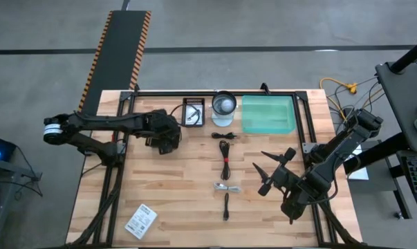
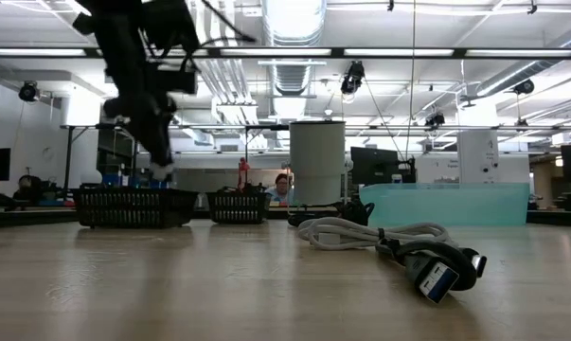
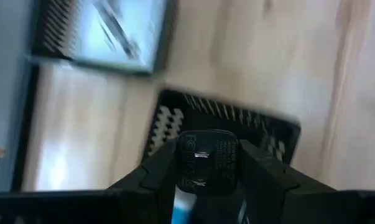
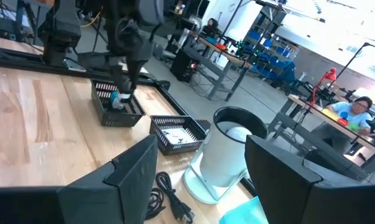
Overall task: Pick and place items into bin
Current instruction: Put the white adapter into the bottom black bin, then put the white charger cable into the light blue bin
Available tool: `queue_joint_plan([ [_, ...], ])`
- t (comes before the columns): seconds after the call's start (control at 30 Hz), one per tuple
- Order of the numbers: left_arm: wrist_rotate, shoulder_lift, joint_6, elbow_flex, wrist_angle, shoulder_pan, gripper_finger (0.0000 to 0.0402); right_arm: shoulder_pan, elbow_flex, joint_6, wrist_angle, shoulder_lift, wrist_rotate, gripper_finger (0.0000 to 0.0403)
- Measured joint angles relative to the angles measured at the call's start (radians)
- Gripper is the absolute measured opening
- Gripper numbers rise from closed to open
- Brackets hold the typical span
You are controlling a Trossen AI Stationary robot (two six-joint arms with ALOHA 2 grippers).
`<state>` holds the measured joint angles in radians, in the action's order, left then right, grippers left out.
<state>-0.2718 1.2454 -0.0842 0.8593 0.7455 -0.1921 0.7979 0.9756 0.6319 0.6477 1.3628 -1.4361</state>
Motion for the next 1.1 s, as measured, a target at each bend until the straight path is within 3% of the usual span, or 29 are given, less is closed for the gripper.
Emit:
queue_joint_plan([
  [0.1,-0.013,0.023,0.002,-0.040,-0.001,-0.001,0.0134,0.000,0.000,0.000,0.000,0.000,0.001,0.0228],
  [0.33,-0.076,0.044,0.052,-0.056,-0.003,-0.003,0.0236,0.000,0.000,-0.003,-0.001,0.000,0.002,0.0228],
  [0.47,-0.076,0.029,0.037,-0.032,-0.010,-0.003,0.0271,0.000,0.000,-0.003,-0.004,0.000,0.002,0.0228],
  [0.7,-0.062,0.022,-0.151,-0.018,-0.198,0.002,0.0280,0.000,0.000,-0.003,-0.004,0.000,0.004,0.0228],
  [0.97,0.103,0.050,-0.264,-0.020,-0.424,0.003,0.0281,-0.002,-0.001,-0.010,-0.003,0.000,0.005,0.0228],
  [1.1,0.103,0.056,-0.263,-0.024,-0.429,0.002,0.0281,-0.040,-0.002,-0.057,-0.005,0.000,0.126,0.0228],
])
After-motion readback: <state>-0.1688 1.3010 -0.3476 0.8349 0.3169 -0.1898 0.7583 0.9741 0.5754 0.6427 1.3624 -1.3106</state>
